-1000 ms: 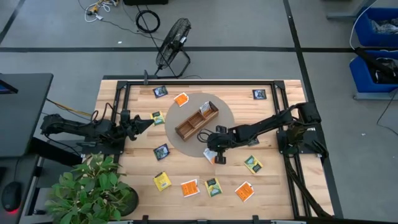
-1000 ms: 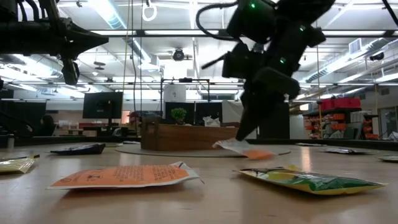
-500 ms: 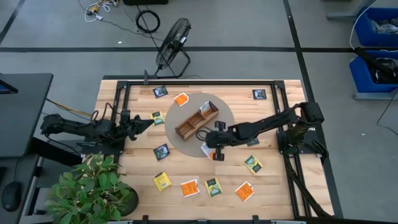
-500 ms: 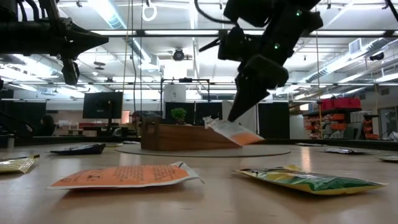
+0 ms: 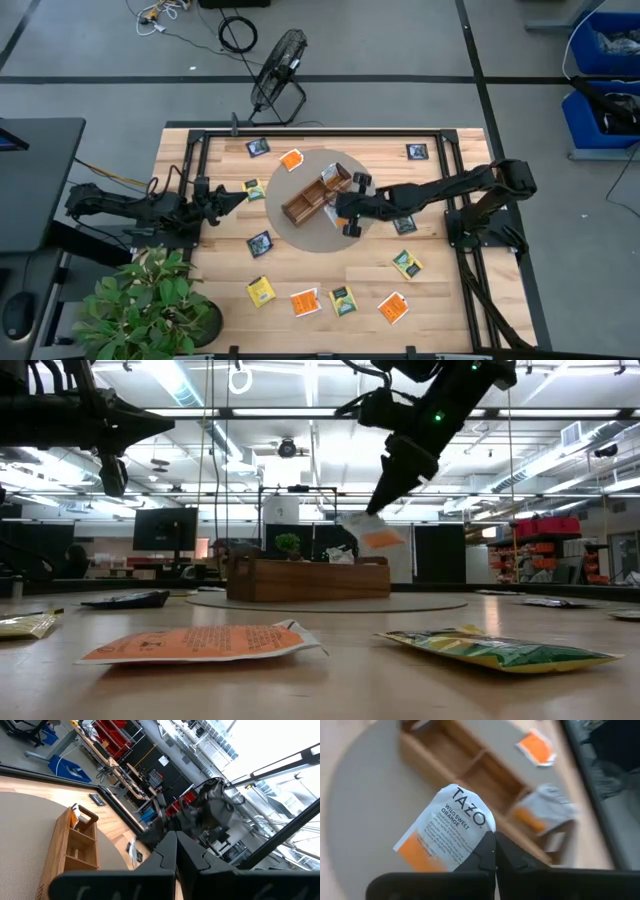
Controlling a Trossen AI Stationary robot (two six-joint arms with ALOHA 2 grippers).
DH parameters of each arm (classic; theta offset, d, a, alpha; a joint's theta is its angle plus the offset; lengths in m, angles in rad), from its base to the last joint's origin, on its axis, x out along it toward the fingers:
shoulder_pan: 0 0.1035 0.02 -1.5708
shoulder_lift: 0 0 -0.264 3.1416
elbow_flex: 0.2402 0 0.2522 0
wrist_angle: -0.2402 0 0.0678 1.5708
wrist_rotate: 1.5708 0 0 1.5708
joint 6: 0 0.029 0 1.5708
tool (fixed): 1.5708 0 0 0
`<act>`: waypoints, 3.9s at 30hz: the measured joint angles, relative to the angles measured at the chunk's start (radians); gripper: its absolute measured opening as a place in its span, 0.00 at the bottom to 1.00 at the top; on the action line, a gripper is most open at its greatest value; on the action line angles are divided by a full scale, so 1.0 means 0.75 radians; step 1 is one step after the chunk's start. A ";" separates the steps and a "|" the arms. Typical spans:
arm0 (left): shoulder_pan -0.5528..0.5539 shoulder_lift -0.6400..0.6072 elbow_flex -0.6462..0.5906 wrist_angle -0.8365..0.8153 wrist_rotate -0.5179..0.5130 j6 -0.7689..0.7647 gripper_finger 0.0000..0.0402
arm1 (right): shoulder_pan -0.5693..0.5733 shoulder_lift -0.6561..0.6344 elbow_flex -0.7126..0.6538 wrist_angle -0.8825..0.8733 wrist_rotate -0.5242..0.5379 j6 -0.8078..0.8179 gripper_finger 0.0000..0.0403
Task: Pick & Place Tea
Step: Put the orange tea bag into the right section of the wooden organizer
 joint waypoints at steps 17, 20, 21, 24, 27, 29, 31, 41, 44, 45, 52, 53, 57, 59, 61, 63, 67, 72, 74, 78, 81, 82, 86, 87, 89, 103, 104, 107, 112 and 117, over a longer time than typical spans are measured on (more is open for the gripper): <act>0.000 0.000 0.000 0.000 -0.001 -0.007 0.01 | -0.372 -0.056 0.000 0.262 -0.105 -0.493 0.00; 0.000 0.000 0.000 0.000 -0.001 -0.008 0.01 | -0.420 -0.046 0.000 0.314 -0.145 -0.534 0.00; 0.000 0.000 0.000 0.000 -0.001 -0.009 0.01 | -0.432 -0.039 0.000 0.336 -0.164 -0.547 0.00; 0.000 0.000 0.000 0.001 -0.002 -0.010 0.01 | -0.457 -0.025 0.000 0.365 -0.279 -0.559 0.00; 0.000 0.000 0.000 0.005 -0.009 -0.011 0.01 | -0.458 -0.003 0.000 0.383 -0.295 -0.594 0.00; 0.000 0.000 0.000 0.009 -0.016 -0.010 0.01 | -0.460 0.010 0.000 0.405 -0.297 -0.598 0.00; 0.000 0.000 0.000 0.011 -0.027 -0.010 0.01 | -0.470 0.020 0.000 0.401 -0.300 -0.597 0.00; 0.000 0.000 0.000 0.008 -0.043 -0.010 0.01 | -0.493 0.146 -0.001 0.458 -0.319 -0.612 0.00; 0.000 0.000 0.000 0.008 -0.047 -0.010 0.01 | -0.493 0.158 -0.001 0.475 -0.316 -0.625 0.00; 0.000 0.000 0.000 0.009 -0.047 -0.010 0.01 | -0.493 0.166 0.000 0.487 -0.309 -0.622 0.00; 0.000 0.000 0.000 0.003 -0.048 -0.011 0.01 | -0.508 0.187 -0.001 0.465 -0.284 -0.627 0.00; 0.000 0.000 0.000 0.001 -0.048 -0.011 0.01 | -0.512 0.190 -0.001 0.478 -0.283 -0.626 0.00; 0.000 0.000 0.000 0.001 -0.052 -0.011 0.01 | -0.528 0.191 -0.001 0.482 -0.298 -0.605 0.00; 0.000 0.000 0.000 0.001 -0.051 -0.011 0.01 | -0.532 0.191 -0.001 0.478 -0.315 -0.591 0.00; 0.000 0.000 0.000 0.001 -0.052 -0.011 0.01 | -0.533 0.191 -0.001 0.478 -0.318 -0.591 0.00; 0.000 0.000 0.000 0.001 -0.052 -0.011 0.01 | -0.532 0.191 -0.001 0.477 -0.323 -0.595 0.00; 0.000 0.000 0.000 0.001 -0.052 -0.011 0.01 | -0.532 0.191 -0.001 0.450 -0.355 -0.624 0.02; 0.000 0.000 0.000 0.001 -0.063 -0.011 0.01 | -0.531 0.188 -0.001 0.401 -0.355 -0.620 0.08; 0.000 0.000 0.000 0.001 -0.063 -0.011 0.01 | -0.531 0.186 -0.001 0.398 -0.354 -0.619 0.10; 0.000 0.000 0.000 0.001 -0.063 -0.011 0.01 | -0.528 0.175 -0.001 0.383 -0.354 -0.617 0.14; 0.000 0.000 0.000 0.002 -0.063 -0.009 0.01 | -0.525 0.159 -0.001 0.370 -0.353 -0.625 0.18; 0.000 0.000 0.000 0.002 -0.063 -0.003 0.01 | -0.525 0.157 -0.001 0.375 -0.353 -0.627 0.20; 0.000 0.000 0.000 0.001 -0.063 0.000 0.01 | -0.525 0.125 -0.002 0.358 -0.339 -0.633 0.26; 0.000 0.000 0.000 0.001 -0.063 0.000 0.01 | -0.525 0.110 -0.002 0.353 -0.339 -0.633 0.27; 0.000 0.000 0.000 0.002 -0.062 0.000 0.01 | -0.525 0.077 -0.002 0.353 -0.338 -0.625 0.30; 0.000 0.000 0.000 0.019 -0.062 -0.035 0.01 | -0.489 -0.084 -0.002 0.245 -0.409 -0.242 0.36; 0.000 0.000 0.000 0.019 -0.062 -0.035 0.01 | -0.477 -0.087 -0.002 0.224 -0.417 -0.215 0.36; 0.000 0.000 0.000 0.019 -0.062 -0.035 0.01 | -0.450 -0.097 -0.002 0.168 -0.430 -0.104 0.36; 0.000 0.000 0.000 0.022 -0.062 -0.035 0.01 | -0.395 -0.106 -0.002 0.133 -0.604 0.084 0.35; 0.000 0.002 0.000 -0.006 -0.069 -0.035 0.04 | -0.316 -0.106 -0.002 0.123 -0.701 0.247 0.35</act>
